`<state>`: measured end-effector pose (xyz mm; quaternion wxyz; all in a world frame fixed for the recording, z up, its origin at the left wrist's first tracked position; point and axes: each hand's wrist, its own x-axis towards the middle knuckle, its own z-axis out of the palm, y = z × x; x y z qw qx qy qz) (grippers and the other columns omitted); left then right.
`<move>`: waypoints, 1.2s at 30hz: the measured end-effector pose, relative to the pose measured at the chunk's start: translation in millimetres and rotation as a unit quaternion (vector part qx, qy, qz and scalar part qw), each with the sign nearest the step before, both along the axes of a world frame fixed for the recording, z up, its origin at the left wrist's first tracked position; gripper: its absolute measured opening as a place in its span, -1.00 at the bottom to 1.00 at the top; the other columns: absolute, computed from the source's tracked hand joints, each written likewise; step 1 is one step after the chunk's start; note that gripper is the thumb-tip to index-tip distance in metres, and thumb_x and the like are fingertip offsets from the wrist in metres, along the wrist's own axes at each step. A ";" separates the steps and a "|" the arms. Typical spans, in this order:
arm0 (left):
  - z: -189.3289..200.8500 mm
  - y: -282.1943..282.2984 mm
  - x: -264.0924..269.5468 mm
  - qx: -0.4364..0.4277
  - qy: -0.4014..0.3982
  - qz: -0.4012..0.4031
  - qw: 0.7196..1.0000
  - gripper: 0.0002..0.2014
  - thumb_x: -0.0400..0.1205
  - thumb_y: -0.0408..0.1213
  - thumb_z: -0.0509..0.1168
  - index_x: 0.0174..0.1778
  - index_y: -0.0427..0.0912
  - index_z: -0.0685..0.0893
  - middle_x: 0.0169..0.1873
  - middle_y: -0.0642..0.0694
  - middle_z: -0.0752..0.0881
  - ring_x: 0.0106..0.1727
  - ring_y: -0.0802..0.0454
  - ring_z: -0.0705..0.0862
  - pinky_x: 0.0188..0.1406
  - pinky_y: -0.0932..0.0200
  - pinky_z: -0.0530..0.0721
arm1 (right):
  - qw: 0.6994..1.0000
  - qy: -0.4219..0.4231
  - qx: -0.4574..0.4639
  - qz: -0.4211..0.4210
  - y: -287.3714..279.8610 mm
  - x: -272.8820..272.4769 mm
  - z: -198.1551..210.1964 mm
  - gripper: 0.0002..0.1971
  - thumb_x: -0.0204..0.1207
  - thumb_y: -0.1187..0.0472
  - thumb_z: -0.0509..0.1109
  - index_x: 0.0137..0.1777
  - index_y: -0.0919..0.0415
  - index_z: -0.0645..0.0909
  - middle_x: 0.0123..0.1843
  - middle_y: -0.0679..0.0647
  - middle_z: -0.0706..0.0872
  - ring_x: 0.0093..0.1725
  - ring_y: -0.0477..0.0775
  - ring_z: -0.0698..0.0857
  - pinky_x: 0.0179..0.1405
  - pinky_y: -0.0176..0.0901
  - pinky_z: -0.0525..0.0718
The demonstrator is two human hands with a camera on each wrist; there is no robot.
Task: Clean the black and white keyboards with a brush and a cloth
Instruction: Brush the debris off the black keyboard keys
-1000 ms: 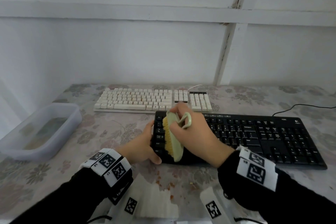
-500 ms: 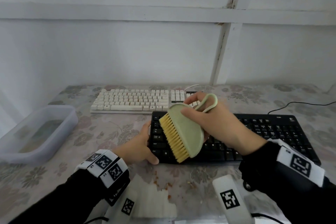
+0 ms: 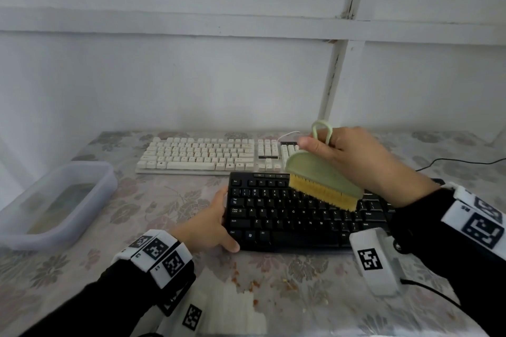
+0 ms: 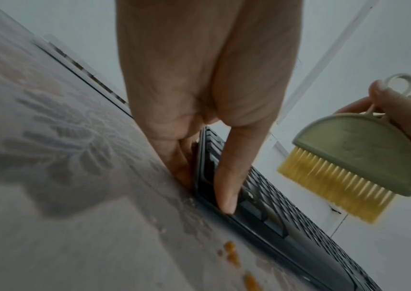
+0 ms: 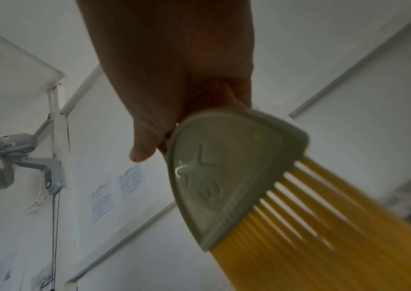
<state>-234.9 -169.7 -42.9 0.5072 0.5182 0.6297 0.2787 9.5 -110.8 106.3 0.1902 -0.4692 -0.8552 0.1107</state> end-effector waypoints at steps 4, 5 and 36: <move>-0.2 -0.4 -0.6 0.004 -0.008 0.000 1.000 0.29 0.13 -0.58 0.53 0.59 0.32 -0.08 0.22 -0.01 0.68 0.29 -0.07 0.65 0.37 -0.19 0.57 | 0.992 0.042 -0.110 0.039 0.7 2.5 7.0 -0.68 0.47 -0.21 0.31 -0.01 -0.06 0.76 -0.22 -0.15 0.68 -0.34 -0.04 0.69 -0.52 -0.28 0.63; -0.3 -0.3 -0.6 0.004 -0.008 -0.001 1.000 0.30 0.13 -0.58 0.53 0.59 0.32 -0.09 0.22 -0.01 0.69 0.28 -0.07 0.65 0.36 -0.19 0.57 | 0.989 0.050 -0.132 0.050 0.7 2.6 8.4 -0.77 0.48 -0.16 0.36 0.03 -0.15 0.75 -0.14 -0.18 0.68 -0.30 0.01 0.73 -0.52 -0.26 0.68; -3.1 0.3 -2.4 0.035 -0.001 -0.024 0.999 0.28 0.05 -0.42 0.57 0.55 0.33 -0.06 0.25 0.01 0.65 0.31 -0.02 0.62 0.40 -0.14 0.54 | 0.942 0.291 -0.168 0.018 -16.8 -68.0 -48.0 -0.90 0.58 0.24 0.35 -0.07 0.11 0.70 -0.39 -0.16 0.54 -0.65 -0.23 0.38 -0.60 -0.47 0.35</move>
